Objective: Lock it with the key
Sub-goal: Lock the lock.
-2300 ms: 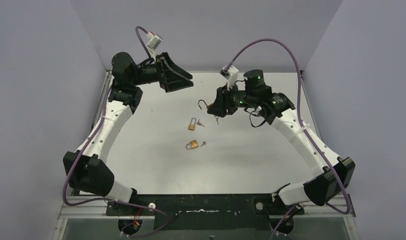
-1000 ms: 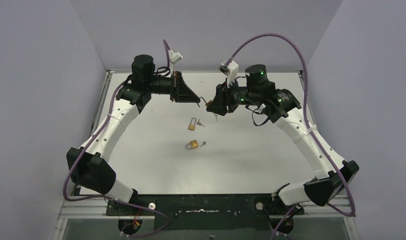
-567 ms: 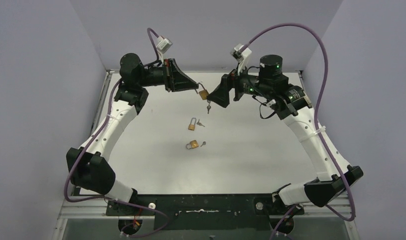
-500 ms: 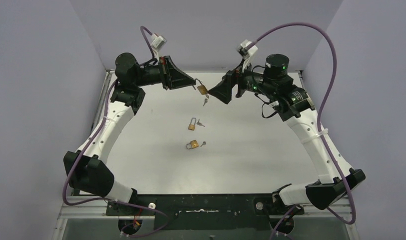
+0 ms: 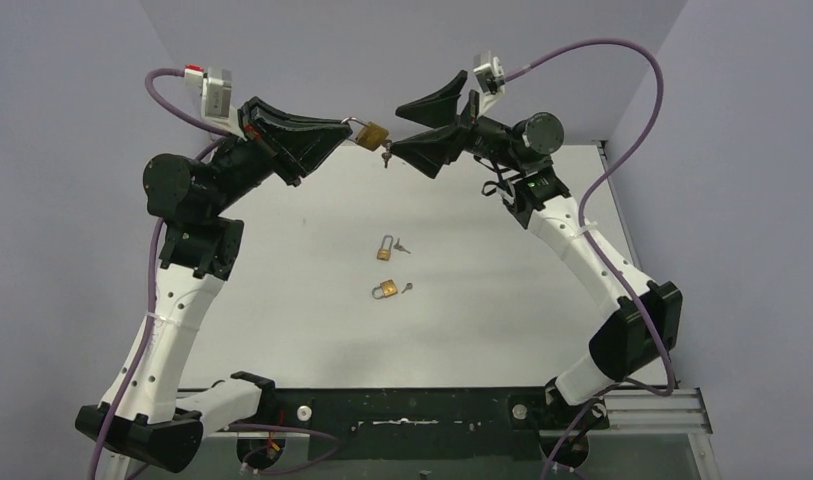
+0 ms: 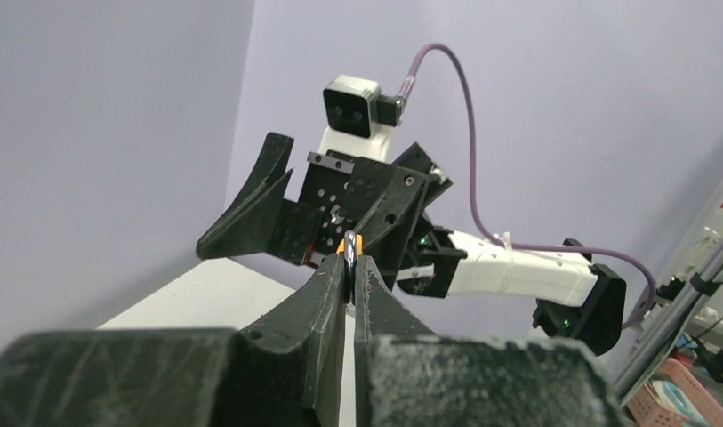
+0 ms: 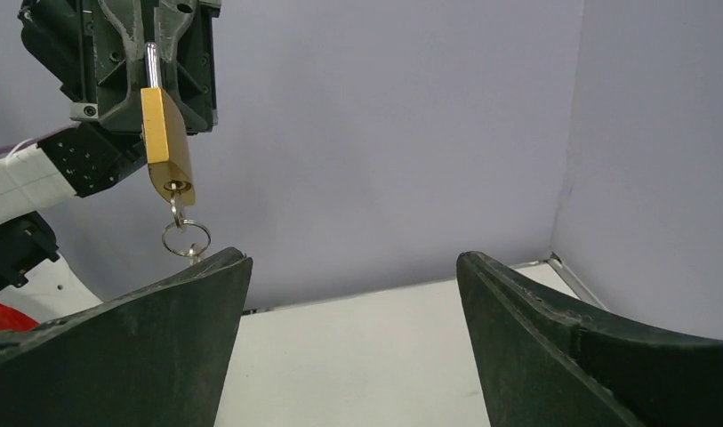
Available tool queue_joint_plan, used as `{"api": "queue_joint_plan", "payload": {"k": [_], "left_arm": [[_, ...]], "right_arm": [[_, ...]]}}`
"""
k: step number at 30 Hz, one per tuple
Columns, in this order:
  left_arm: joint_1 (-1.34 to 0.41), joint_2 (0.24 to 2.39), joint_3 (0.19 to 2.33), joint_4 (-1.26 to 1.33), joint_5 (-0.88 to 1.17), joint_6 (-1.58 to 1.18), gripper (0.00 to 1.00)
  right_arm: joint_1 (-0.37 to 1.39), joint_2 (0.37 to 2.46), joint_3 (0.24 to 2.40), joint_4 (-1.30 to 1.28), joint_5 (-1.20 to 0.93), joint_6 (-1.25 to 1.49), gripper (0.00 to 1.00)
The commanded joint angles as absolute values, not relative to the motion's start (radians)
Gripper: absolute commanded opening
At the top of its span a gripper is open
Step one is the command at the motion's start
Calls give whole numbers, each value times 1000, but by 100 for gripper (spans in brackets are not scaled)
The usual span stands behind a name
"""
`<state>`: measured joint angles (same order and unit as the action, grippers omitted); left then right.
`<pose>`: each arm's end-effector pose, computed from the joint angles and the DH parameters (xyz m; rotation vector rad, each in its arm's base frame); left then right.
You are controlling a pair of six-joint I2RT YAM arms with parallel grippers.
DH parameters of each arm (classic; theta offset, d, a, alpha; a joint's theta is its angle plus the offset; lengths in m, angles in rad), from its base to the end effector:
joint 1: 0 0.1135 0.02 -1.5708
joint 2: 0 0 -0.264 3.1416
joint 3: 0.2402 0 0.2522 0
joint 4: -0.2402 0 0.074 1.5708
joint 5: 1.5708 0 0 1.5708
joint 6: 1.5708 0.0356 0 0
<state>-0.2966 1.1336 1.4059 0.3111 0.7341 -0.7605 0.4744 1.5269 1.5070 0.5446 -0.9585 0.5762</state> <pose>0.1956 -0.0847 0.5317 0.4726 1.1550 -1.2886 0.2858 0.1795 0.4797 -0.8911 1.0961 1.3844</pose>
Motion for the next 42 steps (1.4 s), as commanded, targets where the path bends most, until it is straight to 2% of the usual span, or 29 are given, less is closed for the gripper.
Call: {"api": "queue_joint_plan", "payload": {"k": [1,9,17,29,42], "left_arm": [[-304,1139,1367,415,608,-771,0],[-300,1144,1364,424,569,-748,0],[-283,1139,1393,414,556,-740,0],[-285,1134,1394,427,564,-756,0],[-284,1137,1396,466,567,-788,0]], "right_arm": [[512,1570,1553,955,-987,727,88],[566,1596,1582,1036,-1021,792,89],[566,1554,1576,898,-1013,672,88],[569,1615,1643,909,-1012,718,79],[572,1671,1691,887,-1017,730,76]]}}
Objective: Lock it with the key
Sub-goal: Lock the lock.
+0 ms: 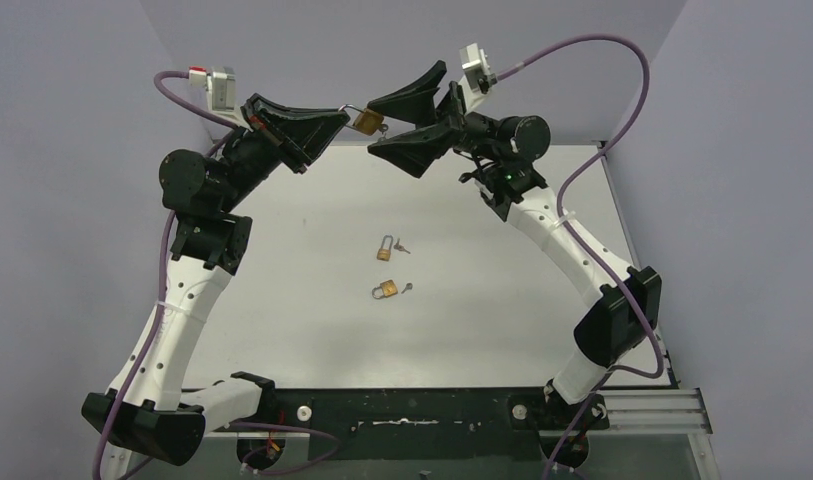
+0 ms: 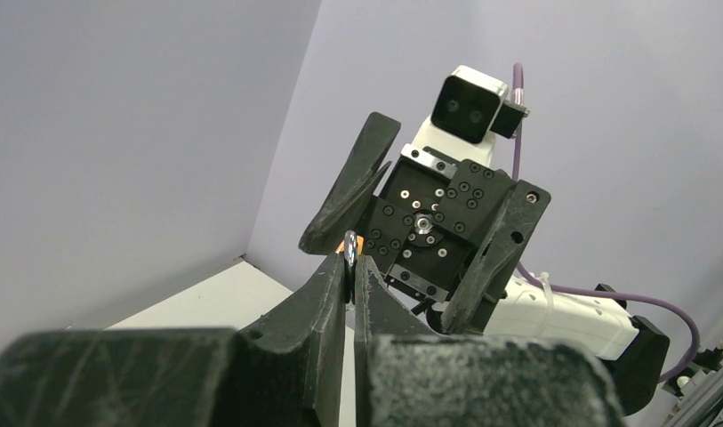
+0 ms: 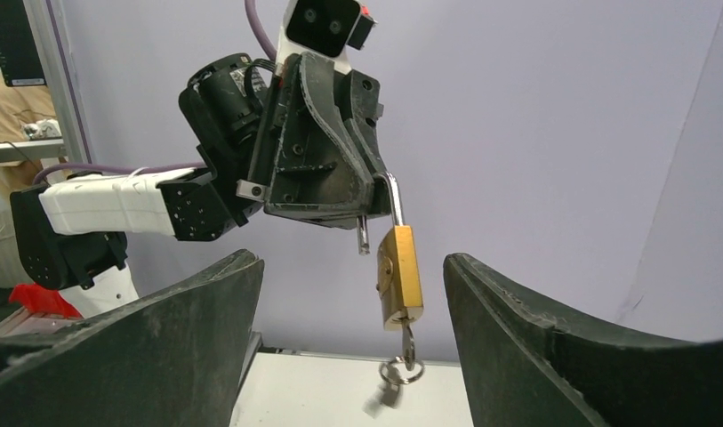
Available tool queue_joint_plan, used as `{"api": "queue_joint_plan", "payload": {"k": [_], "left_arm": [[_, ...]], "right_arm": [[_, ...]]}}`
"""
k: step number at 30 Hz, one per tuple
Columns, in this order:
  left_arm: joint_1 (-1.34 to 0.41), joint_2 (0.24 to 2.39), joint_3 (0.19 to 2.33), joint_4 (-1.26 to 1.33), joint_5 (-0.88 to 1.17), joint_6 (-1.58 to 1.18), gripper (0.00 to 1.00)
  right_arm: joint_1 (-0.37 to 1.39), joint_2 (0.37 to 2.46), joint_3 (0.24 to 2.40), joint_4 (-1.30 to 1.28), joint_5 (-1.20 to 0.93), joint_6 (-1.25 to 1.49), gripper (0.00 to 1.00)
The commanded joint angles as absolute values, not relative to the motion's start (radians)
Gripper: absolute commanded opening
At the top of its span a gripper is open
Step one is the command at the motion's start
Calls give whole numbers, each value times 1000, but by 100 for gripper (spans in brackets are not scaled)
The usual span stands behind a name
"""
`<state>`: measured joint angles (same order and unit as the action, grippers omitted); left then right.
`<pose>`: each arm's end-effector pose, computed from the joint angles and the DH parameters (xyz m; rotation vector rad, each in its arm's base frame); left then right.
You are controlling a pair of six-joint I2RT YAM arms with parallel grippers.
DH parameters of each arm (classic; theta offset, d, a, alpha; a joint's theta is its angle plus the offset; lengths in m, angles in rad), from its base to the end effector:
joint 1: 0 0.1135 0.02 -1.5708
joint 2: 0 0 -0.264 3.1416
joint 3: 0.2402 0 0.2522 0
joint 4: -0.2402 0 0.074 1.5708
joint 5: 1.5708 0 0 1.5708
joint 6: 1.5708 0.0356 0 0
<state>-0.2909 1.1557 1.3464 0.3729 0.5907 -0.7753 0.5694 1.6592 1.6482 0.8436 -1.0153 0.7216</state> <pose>0.2149 -0.0850 0.5158 0.3107 1.1570 -1.2421 0.2796 0.2149 0.5024 -1.0152 0.8273 1.4950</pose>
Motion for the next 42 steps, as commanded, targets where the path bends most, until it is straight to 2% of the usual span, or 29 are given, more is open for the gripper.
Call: {"api": "queue_joint_plan", "payload": {"k": [1,4,18,20,24,25,26,31,34,35,36,37,38,39,40,42], "left_arm": [[-285,1137,1396,467,567,-789,0],[-284,1137,1396,471,569,-792,0],[-285,1137,1381,478,566,-790,0],[-284,1136,1381,481,565,-790,0],[-282,1132,1376,475,561,-782,0],[-284,1131,1375,470,561,-778,0],[-283,1129,1373,467,561,-772,0],[-276,1107,1355,443,566,-735,0],[-260,1095,1351,409,614,-718,0],[-249,1091,1349,400,638,-719,3],[-239,1085,1345,395,657,-724,22],[-225,1077,1335,395,669,-737,47],[-211,1068,1325,398,680,-758,62],[-189,1060,1318,402,699,-780,73],[-170,1058,1320,403,730,-804,79],[-136,1069,1349,393,823,-862,81]], "right_arm": [[572,1677,1694,889,-1017,733,76],[572,1688,1702,900,-1021,748,74],[575,1721,1732,967,-1045,841,46],[577,1730,1749,968,-1055,857,37],[577,1751,1785,974,-1071,909,12],[576,1755,1797,960,-1079,917,3],[577,1757,1810,929,-1086,922,0],[556,1767,1922,679,-1156,980,0],[527,1759,1931,720,-1230,1135,0],[518,1750,1918,757,-1245,1193,0],[510,1733,1900,794,-1257,1244,0],[500,1717,1877,823,-1267,1291,0],[492,1701,1854,844,-1278,1327,0],[485,1683,1829,854,-1292,1357,0],[480,1667,1806,856,-1304,1377,0],[480,1637,1768,842,-1334,1399,0]]}}
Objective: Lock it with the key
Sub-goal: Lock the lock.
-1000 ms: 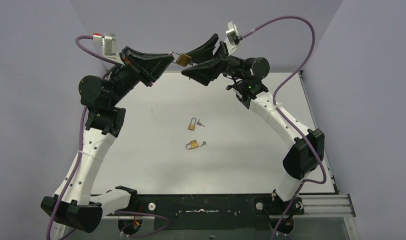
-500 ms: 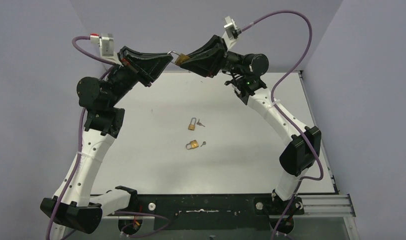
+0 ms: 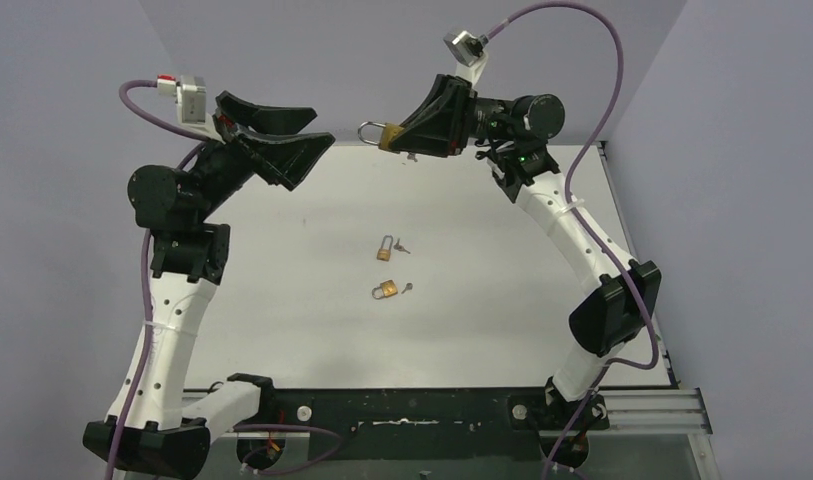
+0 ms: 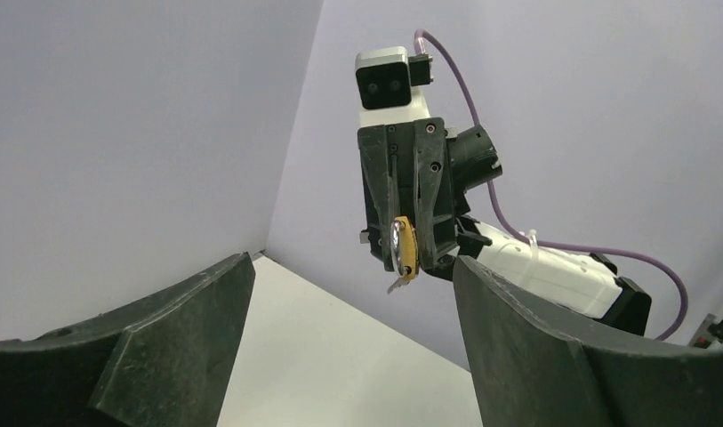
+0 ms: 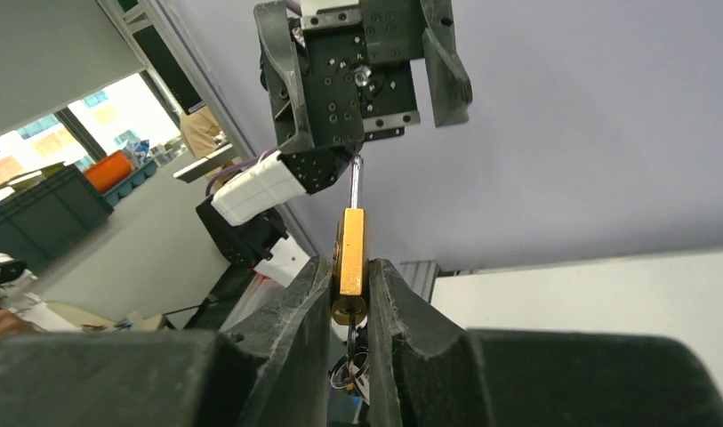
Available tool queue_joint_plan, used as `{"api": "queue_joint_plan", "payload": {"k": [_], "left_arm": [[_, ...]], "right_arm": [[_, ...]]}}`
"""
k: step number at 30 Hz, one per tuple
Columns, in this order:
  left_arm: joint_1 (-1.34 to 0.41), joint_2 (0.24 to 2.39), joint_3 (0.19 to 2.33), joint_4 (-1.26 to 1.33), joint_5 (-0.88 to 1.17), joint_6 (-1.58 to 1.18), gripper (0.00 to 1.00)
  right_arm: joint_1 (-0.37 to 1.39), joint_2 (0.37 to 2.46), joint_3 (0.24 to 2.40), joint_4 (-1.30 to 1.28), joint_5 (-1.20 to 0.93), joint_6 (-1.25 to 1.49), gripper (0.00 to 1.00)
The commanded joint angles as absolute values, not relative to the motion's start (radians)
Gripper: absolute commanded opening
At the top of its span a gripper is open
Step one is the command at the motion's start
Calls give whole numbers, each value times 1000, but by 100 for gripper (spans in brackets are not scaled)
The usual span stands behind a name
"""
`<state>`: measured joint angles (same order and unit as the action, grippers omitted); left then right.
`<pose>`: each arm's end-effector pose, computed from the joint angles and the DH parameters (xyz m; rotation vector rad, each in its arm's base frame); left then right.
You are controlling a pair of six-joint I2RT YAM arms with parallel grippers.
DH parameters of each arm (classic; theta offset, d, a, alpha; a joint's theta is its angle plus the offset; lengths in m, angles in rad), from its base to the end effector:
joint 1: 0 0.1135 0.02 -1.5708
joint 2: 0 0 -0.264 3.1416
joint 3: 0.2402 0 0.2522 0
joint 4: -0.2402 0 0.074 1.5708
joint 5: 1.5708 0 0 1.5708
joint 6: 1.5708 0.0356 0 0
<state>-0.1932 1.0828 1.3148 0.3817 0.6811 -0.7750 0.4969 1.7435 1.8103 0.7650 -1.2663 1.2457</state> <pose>0.1958 -0.0612 0.5199 0.3597 1.1293 -1.1850 0.3027 0.2028 0.5124 -1.0696 1.2423 1.8730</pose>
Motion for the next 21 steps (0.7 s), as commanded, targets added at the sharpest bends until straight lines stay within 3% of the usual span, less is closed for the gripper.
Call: {"api": "queue_joint_plan", "payload": {"k": [1,5,10,11,14,21], "left_arm": [[-124,1082,1367,393,902,-904,81],[-107,1167,1406,559,1106,-1181,81],[-134,1392,1458,1344,1194,-1872,66],[-150,1425,1478,1390,1199,-1961,61],[-213,1430,1486,1345,1246,-1931,54],[-286,1395,1484,1247,1281,-1819,49]], "right_arm": [[480,1626,1752,832,-1343,1406,0],[484,1586,1699,817,-1372,1424,0],[524,1582,1700,822,-1402,1448,0],[532,1587,1707,831,-1408,1459,0],[538,1610,1726,903,-1423,1542,0],[542,1612,1731,905,-1427,1538,0]]}}
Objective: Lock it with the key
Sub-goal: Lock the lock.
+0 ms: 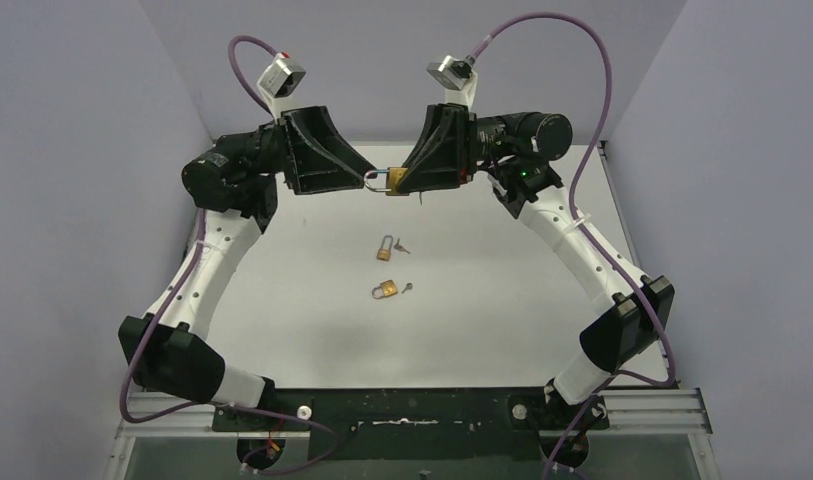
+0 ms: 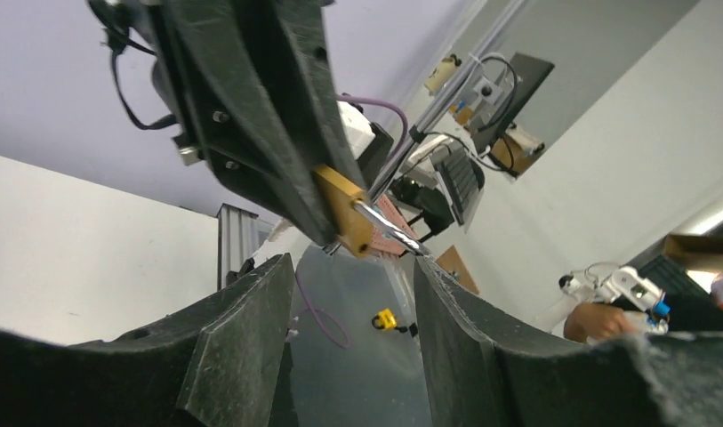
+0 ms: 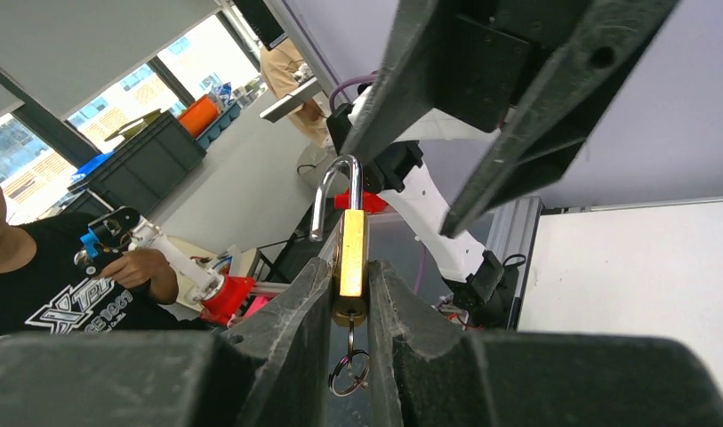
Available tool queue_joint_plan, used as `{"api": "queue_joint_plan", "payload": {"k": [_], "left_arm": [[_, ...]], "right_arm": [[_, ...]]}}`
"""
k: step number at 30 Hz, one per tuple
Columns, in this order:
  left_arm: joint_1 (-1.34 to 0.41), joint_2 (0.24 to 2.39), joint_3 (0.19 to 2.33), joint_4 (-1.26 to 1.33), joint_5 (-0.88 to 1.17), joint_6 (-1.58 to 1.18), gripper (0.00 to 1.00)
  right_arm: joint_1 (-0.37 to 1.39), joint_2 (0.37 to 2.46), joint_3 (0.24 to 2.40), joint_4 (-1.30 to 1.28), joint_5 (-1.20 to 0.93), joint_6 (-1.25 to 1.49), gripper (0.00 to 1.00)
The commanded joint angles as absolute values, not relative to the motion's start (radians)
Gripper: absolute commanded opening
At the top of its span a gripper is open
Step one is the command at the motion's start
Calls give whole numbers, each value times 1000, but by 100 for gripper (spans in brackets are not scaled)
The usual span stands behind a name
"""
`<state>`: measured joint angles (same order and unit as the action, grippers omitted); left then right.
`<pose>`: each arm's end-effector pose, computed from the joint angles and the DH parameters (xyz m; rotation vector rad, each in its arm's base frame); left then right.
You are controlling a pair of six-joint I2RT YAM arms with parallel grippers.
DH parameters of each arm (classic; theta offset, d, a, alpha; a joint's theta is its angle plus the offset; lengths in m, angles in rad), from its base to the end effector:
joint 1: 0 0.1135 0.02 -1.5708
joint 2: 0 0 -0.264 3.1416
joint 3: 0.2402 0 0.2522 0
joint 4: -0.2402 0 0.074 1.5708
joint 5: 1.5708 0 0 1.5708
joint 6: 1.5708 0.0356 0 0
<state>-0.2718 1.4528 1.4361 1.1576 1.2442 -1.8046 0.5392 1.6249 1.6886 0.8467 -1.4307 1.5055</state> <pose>0.2515 -0.1051 0.5092 0.7712 1.3823 -1.9871 0.2594 0.1963 0.5150 -1.2240 1.4186 2.0233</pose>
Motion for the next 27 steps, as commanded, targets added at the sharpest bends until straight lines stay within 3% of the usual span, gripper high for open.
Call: {"api": "queue_joint_plan", "payload": {"k": [1,11,20,27], "left_arm": [[-284,1396,1483,1265,1284,-1831,49],[-286,1414,1516,1394,1249,-1931,53],[-318,1411,1531,1128,1234,-1740,53],[-360,1415,1541,1075,1240,-1695,50]], "right_arm": [[542,1612,1734,906,-1429,1539,0],[531,1616,1745,944,-1426,1558,0],[535,1619,1738,955,-1431,1559,0],[535,1615,1734,954,-1434,1555,0]]}}
